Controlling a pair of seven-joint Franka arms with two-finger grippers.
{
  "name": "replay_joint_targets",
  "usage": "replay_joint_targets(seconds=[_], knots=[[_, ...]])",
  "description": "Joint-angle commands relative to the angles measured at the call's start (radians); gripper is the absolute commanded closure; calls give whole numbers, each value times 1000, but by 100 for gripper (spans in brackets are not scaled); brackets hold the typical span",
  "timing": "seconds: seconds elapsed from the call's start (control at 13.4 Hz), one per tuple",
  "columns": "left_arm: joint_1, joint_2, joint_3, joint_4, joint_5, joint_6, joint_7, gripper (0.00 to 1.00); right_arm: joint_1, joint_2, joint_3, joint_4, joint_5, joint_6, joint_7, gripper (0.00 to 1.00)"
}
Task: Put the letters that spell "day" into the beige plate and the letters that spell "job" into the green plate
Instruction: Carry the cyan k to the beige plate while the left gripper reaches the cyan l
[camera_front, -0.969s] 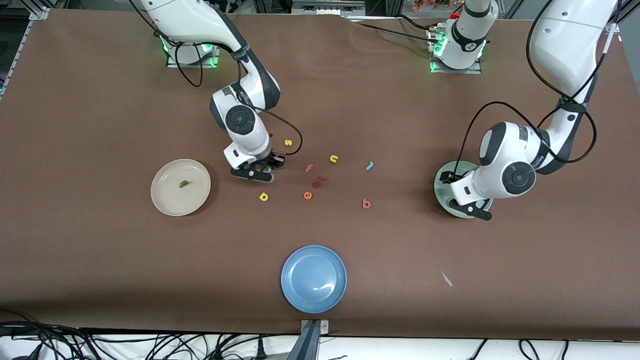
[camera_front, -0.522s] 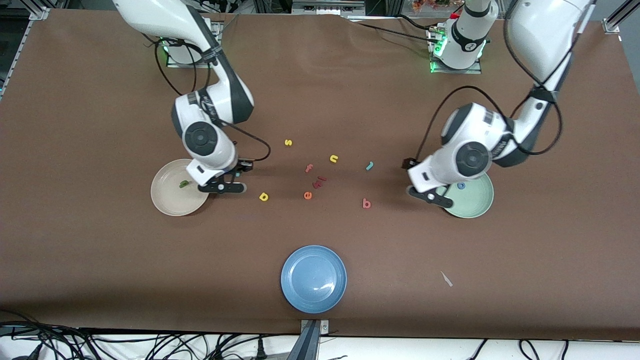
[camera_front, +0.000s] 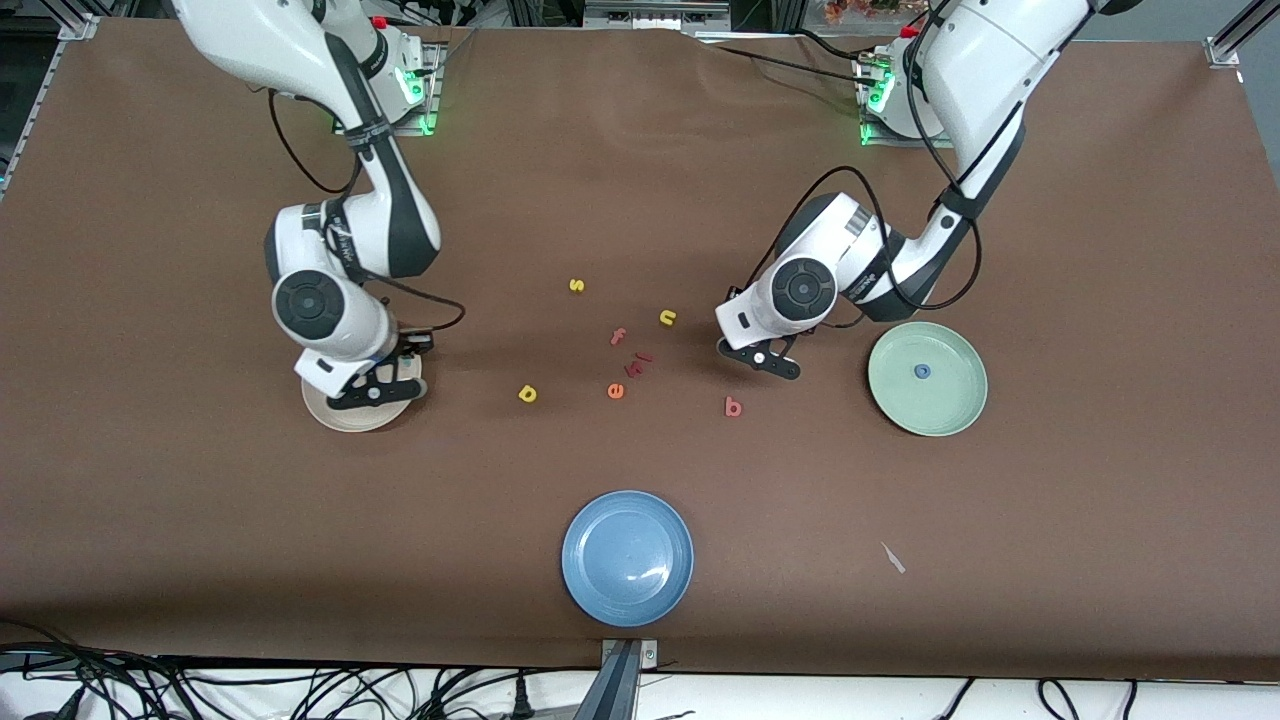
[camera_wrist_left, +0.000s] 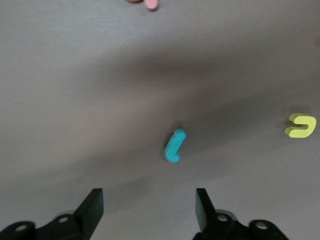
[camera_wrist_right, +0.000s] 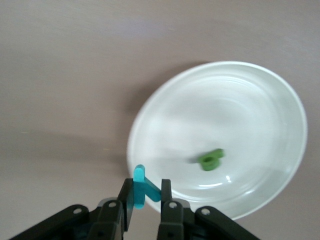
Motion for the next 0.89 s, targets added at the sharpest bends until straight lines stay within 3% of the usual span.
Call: replay_joint_targets(seconds=[0.0,0.15,0.3,0.52,0.82], knots=[[-16,39,12,15,88,50,-9,34,-16,15,0,-6,11,-8,-54,62],[-27,68,10,23,181,103,-16,35,-26,17,0,-4,11,-10,-55,0],[-33,78,10,24,183,123,-18,38,-22,12,3,7,15,-17,-51,0],[-34,79,7,23,182,124,-18,38,-10,10,22,24,119,-16,-11,0],[-42,79,6,24,176,124,-20,38,33,26,34,71,135,0,134,0]])
